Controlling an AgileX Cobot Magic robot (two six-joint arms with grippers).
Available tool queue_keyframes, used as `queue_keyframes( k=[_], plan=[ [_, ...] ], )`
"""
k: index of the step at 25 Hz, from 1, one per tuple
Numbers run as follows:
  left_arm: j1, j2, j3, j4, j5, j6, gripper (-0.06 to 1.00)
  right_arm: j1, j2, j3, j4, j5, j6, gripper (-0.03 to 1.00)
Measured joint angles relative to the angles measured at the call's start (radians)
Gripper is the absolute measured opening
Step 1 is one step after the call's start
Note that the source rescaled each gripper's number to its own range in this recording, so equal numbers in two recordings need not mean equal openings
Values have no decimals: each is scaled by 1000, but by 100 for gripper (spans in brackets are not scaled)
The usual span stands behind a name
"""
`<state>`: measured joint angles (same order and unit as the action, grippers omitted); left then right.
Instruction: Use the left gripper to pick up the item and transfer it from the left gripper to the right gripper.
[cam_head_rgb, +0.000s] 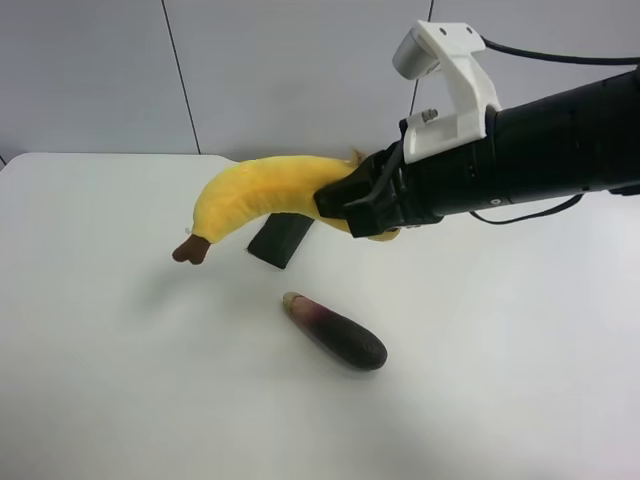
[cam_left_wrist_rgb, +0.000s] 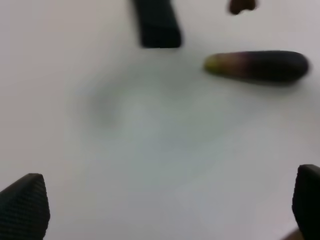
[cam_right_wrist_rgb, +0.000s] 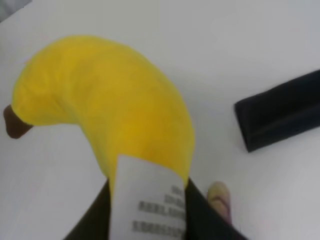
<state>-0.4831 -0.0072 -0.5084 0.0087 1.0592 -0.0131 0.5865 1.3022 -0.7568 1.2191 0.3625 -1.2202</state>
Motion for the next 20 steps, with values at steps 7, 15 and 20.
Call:
queue_keyframes(
  k=[7, 15, 20],
  plan=[
    [344, 0, 0, 0, 0, 0, 100, -167, 1, -93, -472, 135, 478, 0],
    [460, 0, 0, -1, 0, 0, 100, -429, 2, -160, -828, 303, 753, 0],
    [460, 0, 0, -2, 0, 0, 100, -519, 81, -162, -834, 301, 761, 0]
  ],
)
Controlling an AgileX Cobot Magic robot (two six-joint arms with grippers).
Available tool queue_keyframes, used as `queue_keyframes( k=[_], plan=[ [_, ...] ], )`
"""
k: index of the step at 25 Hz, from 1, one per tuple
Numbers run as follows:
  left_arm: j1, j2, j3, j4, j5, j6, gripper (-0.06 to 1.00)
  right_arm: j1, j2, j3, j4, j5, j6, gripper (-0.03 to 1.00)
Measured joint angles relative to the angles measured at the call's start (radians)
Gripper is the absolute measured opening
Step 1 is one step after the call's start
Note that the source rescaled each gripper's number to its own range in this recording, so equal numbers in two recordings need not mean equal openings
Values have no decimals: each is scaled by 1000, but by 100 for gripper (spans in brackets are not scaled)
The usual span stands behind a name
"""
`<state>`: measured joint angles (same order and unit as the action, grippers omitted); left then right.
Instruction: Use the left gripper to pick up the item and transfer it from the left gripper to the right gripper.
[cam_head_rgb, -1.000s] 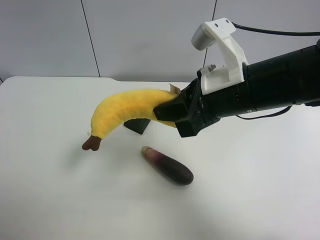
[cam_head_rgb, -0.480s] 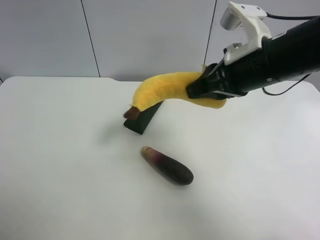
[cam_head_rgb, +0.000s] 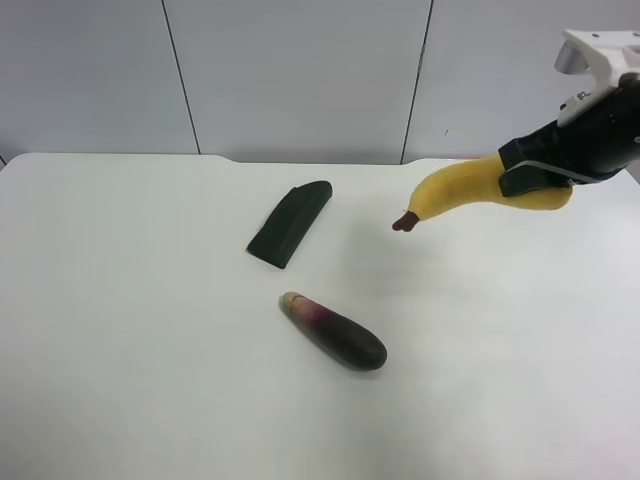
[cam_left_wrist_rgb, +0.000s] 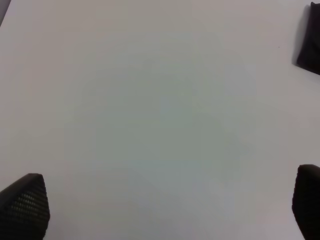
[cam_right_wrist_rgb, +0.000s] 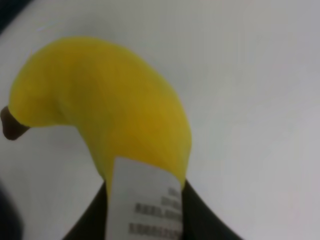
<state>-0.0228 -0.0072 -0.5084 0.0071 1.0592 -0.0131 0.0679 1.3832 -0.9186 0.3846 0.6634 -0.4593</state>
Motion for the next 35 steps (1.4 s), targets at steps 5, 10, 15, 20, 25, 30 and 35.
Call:
queue_keyframes(
  k=[5, 10, 15, 20, 25, 30, 35],
  plan=[
    [0, 0, 0, 0, 0, 0, 100, -8, 146, 0, 35, -44, -11, 0],
    [0, 0, 0, 0, 0, 0, 100, -8, 277, 0, 148, -105, -98, 0],
    [0, 0, 0, 0, 0, 0, 100, -8, 366, 0, 298, -139, -242, 0],
    [0, 0, 0, 0, 0, 0, 100, -8, 416, 0, 339, -140, -268, 29],
    [0, 0, 0, 0, 0, 0, 100, -8, 426, 0, 341, -131, -268, 93],
    [0, 0, 0, 0, 0, 0, 100, -8, 349, 0, 291, -99, -258, 99],
    [0, 0, 0, 0, 0, 0, 100, -8, 138, -1, 193, -40, -167, 100]
  ],
)
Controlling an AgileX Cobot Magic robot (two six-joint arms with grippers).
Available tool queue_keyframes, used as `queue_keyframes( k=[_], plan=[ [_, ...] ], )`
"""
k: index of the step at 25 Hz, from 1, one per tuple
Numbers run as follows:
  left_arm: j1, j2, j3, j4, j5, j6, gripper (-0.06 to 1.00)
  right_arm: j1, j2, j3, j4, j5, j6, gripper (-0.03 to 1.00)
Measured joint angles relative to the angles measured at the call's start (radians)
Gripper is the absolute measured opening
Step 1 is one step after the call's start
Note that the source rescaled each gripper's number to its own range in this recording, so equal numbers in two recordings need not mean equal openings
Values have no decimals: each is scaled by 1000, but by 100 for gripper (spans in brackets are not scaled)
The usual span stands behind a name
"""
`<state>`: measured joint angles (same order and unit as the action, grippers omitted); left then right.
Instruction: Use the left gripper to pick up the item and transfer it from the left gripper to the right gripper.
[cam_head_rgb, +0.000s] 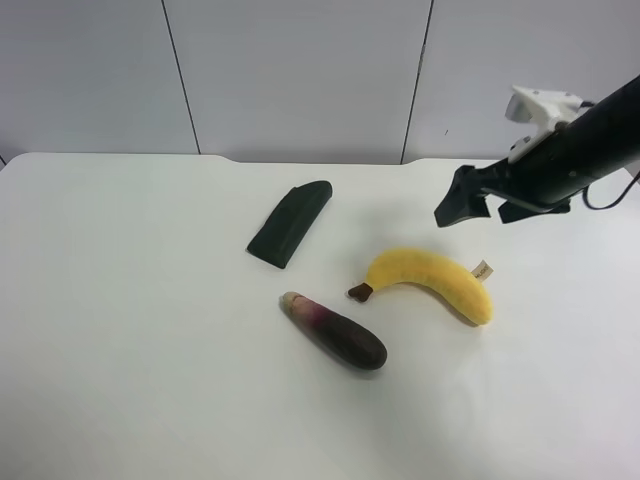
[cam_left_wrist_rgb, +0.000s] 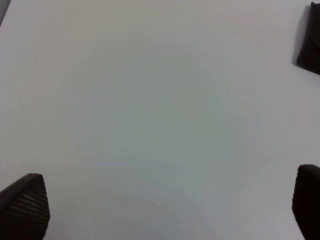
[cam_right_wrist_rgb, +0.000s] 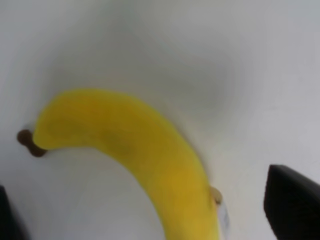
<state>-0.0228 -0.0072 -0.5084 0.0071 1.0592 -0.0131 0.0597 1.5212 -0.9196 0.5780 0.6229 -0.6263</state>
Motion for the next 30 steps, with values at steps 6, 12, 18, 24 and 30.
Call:
queue_keyframes(
  k=[6, 12, 18, 24, 30],
  plan=[
    [0, 0, 0, 0, 0, 0, 100, 0, -283, -1, -190, 184, 192, 100],
    [0, 0, 0, 0, 0, 0, 100, 0, -537, -1, -365, 435, 352, 100],
    [0, 0, 0, 0, 0, 0, 100, 0, -776, 9, -447, 579, 488, 100],
    [0, 0, 0, 0, 0, 0, 100, 0, -1061, 195, -462, 583, 503, 100],
    [0, 0, 0, 0, 0, 0, 100, 0, -1297, 338, -508, 531, 529, 100]
  ],
)
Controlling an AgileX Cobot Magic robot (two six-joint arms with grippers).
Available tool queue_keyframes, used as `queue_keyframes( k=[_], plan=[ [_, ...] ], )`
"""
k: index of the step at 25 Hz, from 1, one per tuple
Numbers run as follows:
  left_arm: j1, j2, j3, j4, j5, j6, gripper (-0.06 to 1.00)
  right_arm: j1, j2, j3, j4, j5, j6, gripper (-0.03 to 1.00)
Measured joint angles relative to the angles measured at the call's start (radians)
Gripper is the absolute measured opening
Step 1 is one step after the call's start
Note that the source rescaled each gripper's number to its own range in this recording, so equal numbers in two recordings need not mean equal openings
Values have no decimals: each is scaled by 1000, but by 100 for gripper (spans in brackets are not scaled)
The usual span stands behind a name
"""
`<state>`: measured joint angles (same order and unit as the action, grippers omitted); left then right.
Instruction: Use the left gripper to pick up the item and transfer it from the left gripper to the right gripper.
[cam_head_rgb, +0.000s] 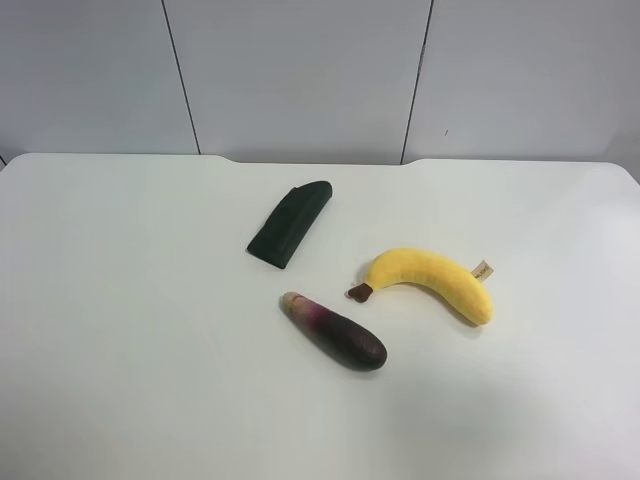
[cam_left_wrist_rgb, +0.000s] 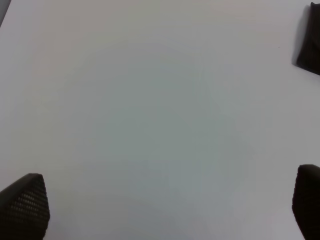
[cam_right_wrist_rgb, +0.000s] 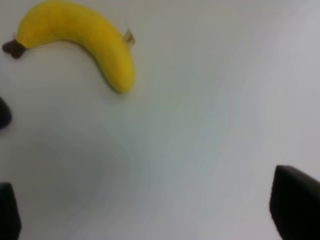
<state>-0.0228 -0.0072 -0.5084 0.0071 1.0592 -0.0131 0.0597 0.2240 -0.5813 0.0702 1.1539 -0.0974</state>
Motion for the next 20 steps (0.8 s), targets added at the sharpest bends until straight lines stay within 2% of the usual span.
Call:
queue_keyframes(
  k=[3, 9, 20],
  plan=[
    [0, 0, 0, 0, 0, 0, 100, 0, -85, 25, -35, -13, 6, 100],
    [0, 0, 0, 0, 0, 0, 100, 0, -214, 73, -40, -77, 23, 100],
    [0, 0, 0, 0, 0, 0, 100, 0, -227, 74, -43, -93, 43, 100]
  ],
)
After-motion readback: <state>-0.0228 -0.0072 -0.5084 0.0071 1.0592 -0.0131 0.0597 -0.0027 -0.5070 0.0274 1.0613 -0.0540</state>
